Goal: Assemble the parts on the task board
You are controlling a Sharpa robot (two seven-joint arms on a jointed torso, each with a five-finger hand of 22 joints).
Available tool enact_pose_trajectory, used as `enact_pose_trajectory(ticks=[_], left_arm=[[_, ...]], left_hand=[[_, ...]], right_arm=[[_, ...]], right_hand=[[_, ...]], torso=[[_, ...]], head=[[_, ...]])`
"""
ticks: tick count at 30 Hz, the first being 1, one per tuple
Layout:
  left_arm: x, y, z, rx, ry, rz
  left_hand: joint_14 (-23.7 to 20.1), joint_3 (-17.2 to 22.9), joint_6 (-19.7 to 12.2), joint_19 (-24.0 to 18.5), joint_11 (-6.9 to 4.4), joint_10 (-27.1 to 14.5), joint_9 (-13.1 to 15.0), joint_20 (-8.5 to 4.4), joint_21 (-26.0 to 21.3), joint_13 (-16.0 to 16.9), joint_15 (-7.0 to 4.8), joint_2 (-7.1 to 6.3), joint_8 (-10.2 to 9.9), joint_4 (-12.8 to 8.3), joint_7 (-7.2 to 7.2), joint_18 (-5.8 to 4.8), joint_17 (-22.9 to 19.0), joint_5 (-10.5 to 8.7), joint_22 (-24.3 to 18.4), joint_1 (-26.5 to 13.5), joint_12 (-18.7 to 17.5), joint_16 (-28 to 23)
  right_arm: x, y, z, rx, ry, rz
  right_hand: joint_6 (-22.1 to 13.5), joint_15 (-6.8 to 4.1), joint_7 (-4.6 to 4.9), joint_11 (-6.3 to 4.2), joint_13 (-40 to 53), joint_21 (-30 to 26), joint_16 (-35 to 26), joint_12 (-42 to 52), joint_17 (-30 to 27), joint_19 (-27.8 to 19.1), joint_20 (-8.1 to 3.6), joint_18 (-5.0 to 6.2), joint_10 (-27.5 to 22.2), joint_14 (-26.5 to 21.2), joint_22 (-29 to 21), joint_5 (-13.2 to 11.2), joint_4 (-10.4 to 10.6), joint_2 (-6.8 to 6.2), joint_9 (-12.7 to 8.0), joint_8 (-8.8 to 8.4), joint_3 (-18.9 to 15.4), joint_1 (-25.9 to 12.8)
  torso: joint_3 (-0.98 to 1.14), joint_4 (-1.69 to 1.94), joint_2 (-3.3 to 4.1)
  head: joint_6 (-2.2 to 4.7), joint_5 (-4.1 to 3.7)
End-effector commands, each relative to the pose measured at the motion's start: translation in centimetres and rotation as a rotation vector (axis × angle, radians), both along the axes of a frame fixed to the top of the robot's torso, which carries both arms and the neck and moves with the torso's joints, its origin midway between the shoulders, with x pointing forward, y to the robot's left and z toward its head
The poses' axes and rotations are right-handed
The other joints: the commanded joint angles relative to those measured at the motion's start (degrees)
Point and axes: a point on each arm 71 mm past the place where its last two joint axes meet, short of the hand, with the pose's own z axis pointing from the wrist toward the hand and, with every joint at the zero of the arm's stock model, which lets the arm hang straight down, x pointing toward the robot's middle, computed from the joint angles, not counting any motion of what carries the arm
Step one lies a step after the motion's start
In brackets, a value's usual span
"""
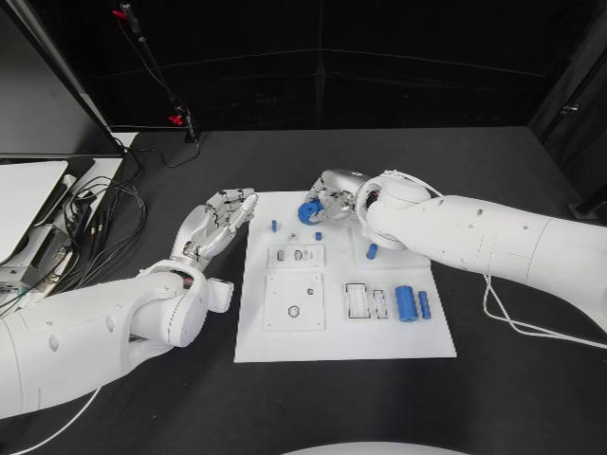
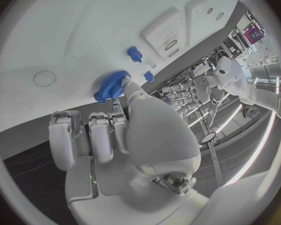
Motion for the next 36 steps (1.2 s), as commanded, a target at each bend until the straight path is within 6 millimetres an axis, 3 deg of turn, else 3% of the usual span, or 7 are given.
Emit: enact_pose_trajectory(ticks=[1, 11, 15, 19, 25, 36], left_arm=[[-0.5, -0.2, 1.7, -0.069, -0.231, -0.042], [-0.5, -0.2, 1.7, -0.069, -0.229, -0.042], [-0.5, -0.2, 1.7, -0.069, -0.229, -0.043], [-0.5, -0.2, 1.7, -0.069, -0.229, -0.042], [-0.6, -0.2, 1.7, -0.069, -0.228, -0.042], [-0.6, -0.1, 1.7, -0.069, -0.226, -0.043]], left_hand=[[0.1, -0.3, 0.4, -0.5, 0.19, 0.2, -0.1, 0.02, 0.3, -0.1, 0.2, 0.47, 0.1, 0.0, 9.16, 0.52, 0.0, 0.27, 0.1, 0.1, 0.4, 0.2], [0.1, -0.3, 0.4, -0.5, 0.19, 0.2, -0.1, 0.02, 0.3, -0.1, 0.2, 0.47, 0.1, 0.0, 9.16, 0.52, 0.0, 0.27, 0.1, 0.1, 0.4, 0.2], [0.1, -0.4, 0.4, -0.5, 0.19, 0.2, -0.1, 0.02, 0.3, -0.1, 0.2, 0.53, 0.0, 0.0, 9.15, 0.52, 0.0, 0.34, 0.1, 0.1, 0.4, 0.2], [0.1, -0.4, 0.4, -0.5, 0.19, 0.2, -0.1, 0.03, 0.3, -0.1, 0.2, 0.56, 0.0, 0.0, 9.15, 0.52, 0.0, 0.38, 0.1, 0.2, 0.4, 0.2], [0.1, -0.4, 0.4, -0.5, 0.19, 0.2, -0.1, 0.03, 0.3, -0.1, 0.2, 0.56, 0.0, 0.0, 9.15, 0.52, 0.0, 0.38, 0.1, 0.2, 0.4, 0.2], [0.1, -0.4, 0.5, -0.5, 0.19, 0.2, -0.1, 0.03, 0.3, -0.1, 0.2, 0.59, 0.0, -0.1, 9.15, 0.52, 0.0, 0.41, 0.1, 0.2, 0.4, 0.2]], right_arm=[[0.0, -0.4, -0.6, -0.033, 0.038, -0.019], [-0.1, -0.1, -0.1, 0.004, -0.015, 0.004], [-0.2, 0.0, 0.3, 0.044, -0.069, 0.024], [-0.3, 0.0, 0.7, 0.076, -0.113, 0.042], [-0.3, 0.0, 0.6, 0.073, -0.101, 0.038], [-0.2, -0.2, 0.5, 0.062, -0.086, 0.017]], right_hand=[[-0.3, 0.14, 0.24, 0.18, 15.1, -0.2, 0.1, 0.1, 15.1, 5.3, -0.14, -0.14, 6.0, 6.1, 14.3, -0.4, 0.2, -0.07, 0.0, -0.02, -0.3, -0.6], [0.0, 0.49, 0.41, 0.45, 15.1, 0.0, 0.1, 0.1, 15.1, 5.5, 0.15, -0.23, 6.0, 6.1, 14.6, -0.3, 0.0, 0.24, 0.2, 0.27, -0.1, -0.3], [0.2, -0.01, -0.36, -0.53, 15.1, 0.3, 0.1, 0.1, 15.1, 5.9, 0.01, -0.38, 6.0, 6.1, 15.0, -0.3, -0.2, 0.14, 0.2, 0.38, -0.2, -0.2], [0.7, -1.3, -1.75, -2.1, 15.1, 0.4, 0.1, 0.1, 15.1, 6.1, -1.09, -0.43, 6.0, 6.1, 15.1, -0.4, -0.3, 0.03, 0.3, 0.63, -0.2, -0.2], [1.3, -1.65, -1.84, -2.33, 15.1, 0.3, 0.1, 0.1, 15.1, 6.0, -1.5, -0.4, 6.0, 6.1, 15.0, -0.6, -0.3, -0.12, 0.4, 0.88, -0.3, -0.4], [2.8, -1.45, -1.42, -1.75, 15.1, 0.3, 0.1, 0.1, 15.1, 5.9, -1.6, -0.38, 6.0, 6.1, 15.0, -1.0, -0.1, -0.23, 0.7, 1.5, -0.5, -0.8]], torso=[[-0.01, 0.0, 0.0], [-0.01, -0.02, 0.0], [0.0, 0.01, 0.01], [-0.02, -0.02, 0.02], [-0.03, 0.0, 0.02], [0.02, -0.03, 0.02]], head=[[0.01, 0.0], [0.02, -0.04], [0.09, -0.09], [0.1, -0.01], [0.02, 0.04], [-0.06, 0.04]])
